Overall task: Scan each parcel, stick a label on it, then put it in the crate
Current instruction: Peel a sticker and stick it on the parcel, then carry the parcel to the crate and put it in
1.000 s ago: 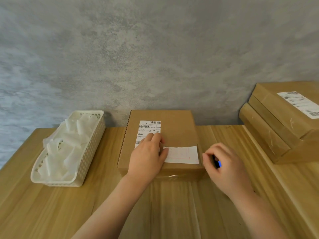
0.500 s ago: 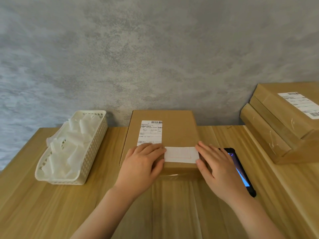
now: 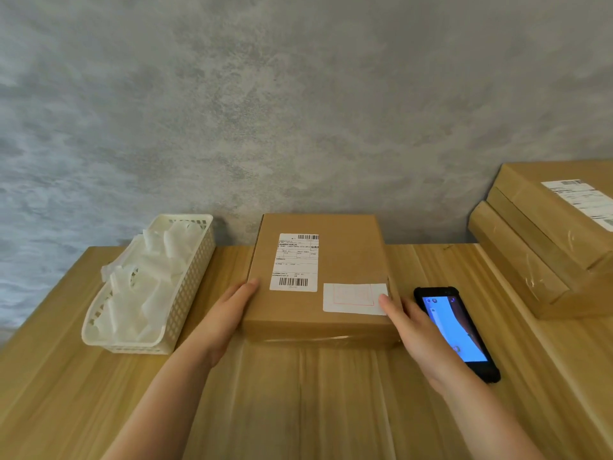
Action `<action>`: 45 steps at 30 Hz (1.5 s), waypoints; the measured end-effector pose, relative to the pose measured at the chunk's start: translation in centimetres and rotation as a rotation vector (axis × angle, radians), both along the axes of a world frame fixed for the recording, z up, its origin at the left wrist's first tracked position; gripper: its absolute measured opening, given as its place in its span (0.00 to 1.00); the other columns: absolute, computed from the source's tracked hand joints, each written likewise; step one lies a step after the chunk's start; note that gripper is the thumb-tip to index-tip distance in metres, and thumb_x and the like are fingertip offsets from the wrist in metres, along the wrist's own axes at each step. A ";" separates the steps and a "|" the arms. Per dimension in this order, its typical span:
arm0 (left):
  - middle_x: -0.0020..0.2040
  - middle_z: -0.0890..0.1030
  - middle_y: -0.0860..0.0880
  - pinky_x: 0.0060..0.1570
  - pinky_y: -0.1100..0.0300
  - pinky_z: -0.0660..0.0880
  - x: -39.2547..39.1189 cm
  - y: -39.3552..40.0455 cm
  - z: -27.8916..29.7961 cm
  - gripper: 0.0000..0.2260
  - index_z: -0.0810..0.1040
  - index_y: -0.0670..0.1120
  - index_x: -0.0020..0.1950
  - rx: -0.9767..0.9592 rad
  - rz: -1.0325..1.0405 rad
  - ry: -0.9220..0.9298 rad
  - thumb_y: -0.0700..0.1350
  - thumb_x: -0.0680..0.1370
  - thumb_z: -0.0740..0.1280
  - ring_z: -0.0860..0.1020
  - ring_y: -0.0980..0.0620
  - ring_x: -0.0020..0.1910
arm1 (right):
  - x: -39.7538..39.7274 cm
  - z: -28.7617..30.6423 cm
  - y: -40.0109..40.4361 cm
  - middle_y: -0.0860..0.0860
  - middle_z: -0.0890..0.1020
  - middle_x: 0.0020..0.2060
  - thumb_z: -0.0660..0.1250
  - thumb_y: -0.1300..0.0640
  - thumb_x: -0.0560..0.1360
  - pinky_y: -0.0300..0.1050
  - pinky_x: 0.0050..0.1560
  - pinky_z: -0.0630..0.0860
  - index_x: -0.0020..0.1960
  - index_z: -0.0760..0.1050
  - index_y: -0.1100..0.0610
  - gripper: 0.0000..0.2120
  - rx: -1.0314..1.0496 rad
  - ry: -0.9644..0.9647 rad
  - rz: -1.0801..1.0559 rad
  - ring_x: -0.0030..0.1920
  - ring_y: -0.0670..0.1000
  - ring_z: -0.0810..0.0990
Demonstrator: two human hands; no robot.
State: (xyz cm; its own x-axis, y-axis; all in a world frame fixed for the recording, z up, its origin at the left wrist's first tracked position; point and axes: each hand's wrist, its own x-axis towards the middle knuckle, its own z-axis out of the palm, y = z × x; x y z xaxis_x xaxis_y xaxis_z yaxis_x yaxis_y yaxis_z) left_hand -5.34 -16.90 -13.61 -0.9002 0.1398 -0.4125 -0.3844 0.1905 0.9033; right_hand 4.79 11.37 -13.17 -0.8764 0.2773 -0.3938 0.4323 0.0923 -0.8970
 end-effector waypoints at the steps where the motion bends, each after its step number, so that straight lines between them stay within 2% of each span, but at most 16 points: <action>1: 0.61 0.82 0.54 0.70 0.49 0.69 -0.1 -0.1 -0.4 0.30 0.77 0.54 0.67 0.048 -0.005 -0.014 0.68 0.70 0.68 0.79 0.52 0.62 | 0.0 -0.1 -0.1 0.36 0.75 0.58 0.62 0.35 0.76 0.42 0.59 0.65 0.70 0.67 0.42 0.25 -0.011 0.004 -0.007 0.55 0.38 0.73; 3: 0.59 0.84 0.53 0.67 0.51 0.71 0.1 0.2 -0.4 0.23 0.79 0.53 0.64 0.098 0.004 -0.022 0.63 0.75 0.67 0.80 0.52 0.60 | 0.1 -0.4 -0.2 0.38 0.75 0.61 0.64 0.36 0.76 0.42 0.60 0.66 0.72 0.67 0.43 0.26 -0.024 0.015 -0.029 0.59 0.41 0.73; 6: 0.56 0.85 0.50 0.58 0.55 0.75 0.5 0.7 -0.3 0.16 0.80 0.50 0.62 0.196 0.039 -0.047 0.56 0.79 0.65 0.82 0.51 0.57 | 0.2 -0.4 -0.3 0.36 0.76 0.56 0.67 0.40 0.75 0.41 0.56 0.68 0.69 0.68 0.43 0.24 -0.075 0.052 -0.039 0.55 0.37 0.74; 8: 0.56 0.85 0.48 0.53 0.55 0.76 1.1 1.1 0.0 0.15 0.79 0.48 0.63 0.272 0.089 -0.057 0.54 0.80 0.65 0.82 0.49 0.56 | 0.3 -0.2 -0.2 0.40 0.80 0.57 0.73 0.35 0.67 0.42 0.59 0.71 0.68 0.70 0.46 0.33 -0.159 0.083 -0.041 0.57 0.42 0.78; 10: 0.57 0.84 0.46 0.52 0.55 0.75 1.6 1.2 0.1 0.16 0.79 0.47 0.64 0.349 0.144 -0.064 0.53 0.80 0.65 0.82 0.48 0.56 | 0.3 -0.2 0.4 0.46 0.83 0.59 0.77 0.32 0.58 0.49 0.64 0.73 0.69 0.72 0.49 0.44 -0.320 0.120 -0.083 0.60 0.48 0.81; 11: 0.58 0.84 0.46 0.52 0.55 0.75 1.9 1.2 0.2 0.17 0.78 0.46 0.65 0.394 0.153 -0.063 0.53 0.80 0.64 0.82 0.49 0.56 | 0.2 -0.1 0.7 0.48 0.84 0.59 0.77 0.34 0.59 0.52 0.65 0.74 0.69 0.73 0.50 0.43 -0.399 0.138 -0.094 0.61 0.50 0.81; 13: 0.59 0.84 0.45 0.52 0.55 0.75 2.5 1.5 0.7 0.18 0.77 0.46 0.66 0.455 0.152 -0.061 0.54 0.81 0.63 0.81 0.49 0.56 | 0.3 0.4 1.1 0.50 0.84 0.59 0.71 0.41 0.68 0.53 0.65 0.74 0.69 0.73 0.52 0.32 -0.487 0.156 -0.097 0.62 0.51 0.81; 16: 0.58 0.84 0.46 0.50 0.55 0.76 3.7 2.0 1.2 0.18 0.77 0.48 0.66 0.512 0.154 -0.058 0.56 0.81 0.61 0.83 0.51 0.52 | 0.5 1.6 1.4 0.50 0.84 0.59 0.64 0.47 0.78 0.49 0.61 0.75 0.68 0.75 0.52 0.20 -0.521 0.170 -0.058 0.62 0.51 0.80; 19: 0.57 0.85 0.46 0.50 0.53 0.75 5.4 1.9 1.9 0.19 0.79 0.48 0.64 0.536 0.202 -0.031 0.57 0.79 0.62 0.84 0.52 0.49 | 0.6 2.9 1.5 0.51 0.85 0.58 0.61 0.48 0.80 0.47 0.57 0.74 0.65 0.79 0.53 0.17 -0.527 0.175 0.012 0.61 0.50 0.81; 25: 0.60 0.84 0.46 0.56 0.49 0.74 10.0 -0.8 4.6 0.18 0.83 0.53 0.59 0.502 0.320 0.117 0.59 0.77 0.61 0.83 0.49 0.54 | 0.1 5.9 -0.6 0.51 0.85 0.57 0.58 0.48 0.81 0.47 0.55 0.73 0.62 0.81 0.54 0.18 -0.517 0.231 0.186 0.58 0.48 0.83; 28: 0.61 0.83 0.46 0.58 0.51 0.74 12.6 -3.9 5.7 0.23 0.78 0.50 0.65 0.466 0.395 0.185 0.60 0.77 0.59 0.82 0.49 0.57 | -0.5 7.6 -3.6 0.52 0.85 0.56 0.57 0.48 0.81 0.49 0.57 0.73 0.60 0.82 0.53 0.18 -0.485 0.246 0.311 0.58 0.49 0.83; 33: 0.55 0.85 0.48 0.41 0.63 0.79 18.0 -10.4 5.9 0.20 0.79 0.50 0.62 0.403 0.548 0.291 0.58 0.81 0.55 0.84 0.54 0.48 | -0.7 8.7 -11.1 0.53 0.86 0.55 0.57 0.49 0.80 0.48 0.52 0.76 0.60 0.81 0.54 0.18 -0.497 0.232 0.531 0.55 0.51 0.84; 35: 0.58 0.84 0.47 0.44 0.60 0.78 20.5 -13.7 5.5 0.21 0.78 0.51 0.64 0.386 0.632 0.307 0.60 0.80 0.57 0.84 0.52 0.50 | -0.4 8.8 -15.2 0.53 0.86 0.55 0.56 0.47 0.80 0.46 0.51 0.79 0.61 0.81 0.54 0.19 -0.479 0.209 0.637 0.55 0.51 0.84; 38: 0.61 0.83 0.46 0.51 0.52 0.75 24.3 -19.0 4.5 0.26 0.76 0.53 0.68 0.391 0.759 0.303 0.65 0.76 0.60 0.82 0.48 0.55 | 0.2 8.5 -21.8 0.54 0.85 0.56 0.60 0.42 0.76 0.52 0.57 0.78 0.63 0.79 0.52 0.22 -0.462 0.146 0.763 0.57 0.53 0.84; 41: 0.62 0.82 0.47 0.58 0.49 0.73 28.1 -24.5 3.2 0.27 0.76 0.53 0.68 0.409 0.860 0.316 0.65 0.74 0.59 0.81 0.48 0.58 | 1.2 7.7 -29.0 0.53 0.86 0.54 0.62 0.39 0.73 0.54 0.57 0.78 0.62 0.79 0.50 0.23 -0.420 0.120 0.887 0.56 0.53 0.84; 45: 0.63 0.82 0.46 0.64 0.48 0.71 33.1 -32.7 1.9 0.25 0.75 0.50 0.69 0.419 1.018 0.301 0.62 0.78 0.60 0.81 0.47 0.60 | 3.6 5.9 -39.7 0.53 0.86 0.52 0.63 0.42 0.73 0.51 0.54 0.77 0.60 0.81 0.52 0.21 -0.422 0.085 0.978 0.54 0.51 0.85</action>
State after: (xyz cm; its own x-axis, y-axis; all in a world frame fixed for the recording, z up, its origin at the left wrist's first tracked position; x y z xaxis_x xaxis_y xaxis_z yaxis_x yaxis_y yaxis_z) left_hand 27.75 -49.59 -11.68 -0.7287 -0.6362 -0.2534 0.0555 -0.4237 0.9041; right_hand 8.39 -28.30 -7.25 -0.6737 -0.7052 -0.2211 0.2731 0.0404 -0.9611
